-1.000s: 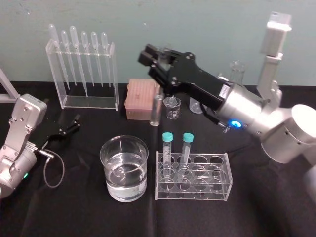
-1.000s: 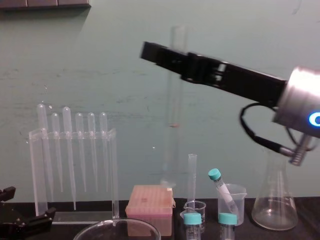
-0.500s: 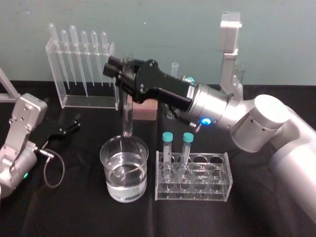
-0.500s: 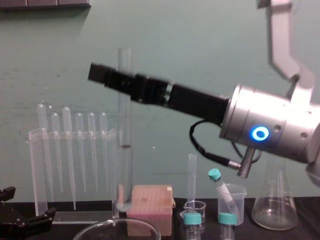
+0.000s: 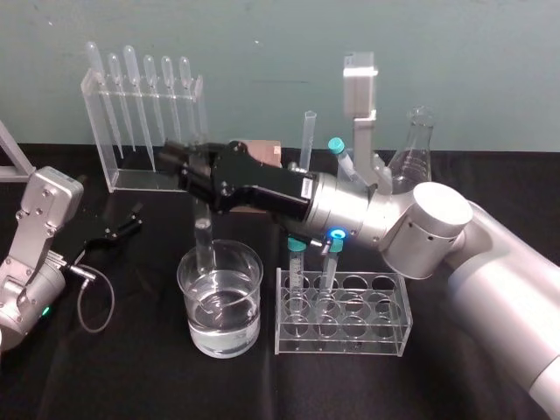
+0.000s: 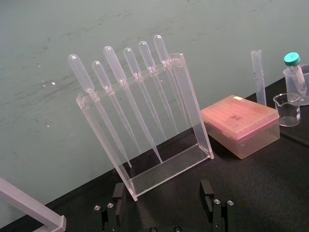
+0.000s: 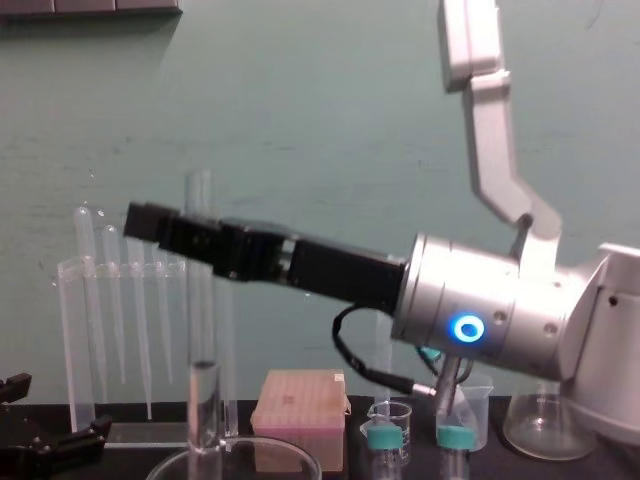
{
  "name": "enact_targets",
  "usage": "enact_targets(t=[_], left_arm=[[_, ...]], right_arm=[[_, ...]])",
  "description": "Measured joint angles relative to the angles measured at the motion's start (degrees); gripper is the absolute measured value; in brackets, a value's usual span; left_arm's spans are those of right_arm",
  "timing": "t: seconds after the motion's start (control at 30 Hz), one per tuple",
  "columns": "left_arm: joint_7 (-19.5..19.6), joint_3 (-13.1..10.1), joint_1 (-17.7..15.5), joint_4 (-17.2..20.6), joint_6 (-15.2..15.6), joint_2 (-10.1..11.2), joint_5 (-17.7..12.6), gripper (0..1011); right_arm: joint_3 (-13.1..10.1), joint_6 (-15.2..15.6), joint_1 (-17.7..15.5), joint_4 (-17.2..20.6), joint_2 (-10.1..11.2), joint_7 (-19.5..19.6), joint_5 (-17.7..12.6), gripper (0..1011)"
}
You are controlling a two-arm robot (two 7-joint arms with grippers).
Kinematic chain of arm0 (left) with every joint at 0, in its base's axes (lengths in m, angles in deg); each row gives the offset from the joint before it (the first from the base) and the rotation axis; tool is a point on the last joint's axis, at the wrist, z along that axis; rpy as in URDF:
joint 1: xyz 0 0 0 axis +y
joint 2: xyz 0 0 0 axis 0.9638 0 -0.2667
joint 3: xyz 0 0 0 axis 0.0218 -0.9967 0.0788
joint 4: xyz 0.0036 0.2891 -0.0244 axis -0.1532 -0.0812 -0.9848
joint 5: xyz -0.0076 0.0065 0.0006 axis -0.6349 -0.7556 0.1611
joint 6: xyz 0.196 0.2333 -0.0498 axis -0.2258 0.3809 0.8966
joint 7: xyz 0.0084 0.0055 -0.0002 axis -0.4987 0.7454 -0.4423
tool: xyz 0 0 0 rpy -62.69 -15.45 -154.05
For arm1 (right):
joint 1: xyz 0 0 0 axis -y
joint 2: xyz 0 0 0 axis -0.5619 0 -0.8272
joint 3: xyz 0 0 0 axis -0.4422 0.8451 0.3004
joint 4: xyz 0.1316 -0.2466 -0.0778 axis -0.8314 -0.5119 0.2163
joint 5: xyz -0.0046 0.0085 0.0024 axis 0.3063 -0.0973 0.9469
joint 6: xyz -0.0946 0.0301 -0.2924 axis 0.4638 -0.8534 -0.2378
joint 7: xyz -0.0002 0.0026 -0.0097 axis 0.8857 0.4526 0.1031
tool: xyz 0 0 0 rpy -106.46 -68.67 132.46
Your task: Hold the test tube with one hand and immerse one end into the beaker, then return it to the test tube rack.
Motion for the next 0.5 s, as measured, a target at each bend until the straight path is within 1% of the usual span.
enact_targets(t=[0.23, 0.37, 0.5], left_arm=[[0.0, 0.0, 0.0, 0.0, 0.0, 0.0, 0.0, 1000], [0.0, 0.0, 0.0, 0.0, 0.0, 0.0, 0.0, 1000], [0.0, 0.0, 0.0, 0.0, 0.0, 0.0, 0.0, 1000]], right_arm=[[1.5, 0.3, 0.6, -3.6, -1.5, -1.2, 0.1, 194], [2.1, 0.7, 0.7, -4.9, -2.0, -1.4, 0.5, 194], [2.5, 1.4, 0.6, -5.3, -2.0, -1.3, 0.9, 194]])
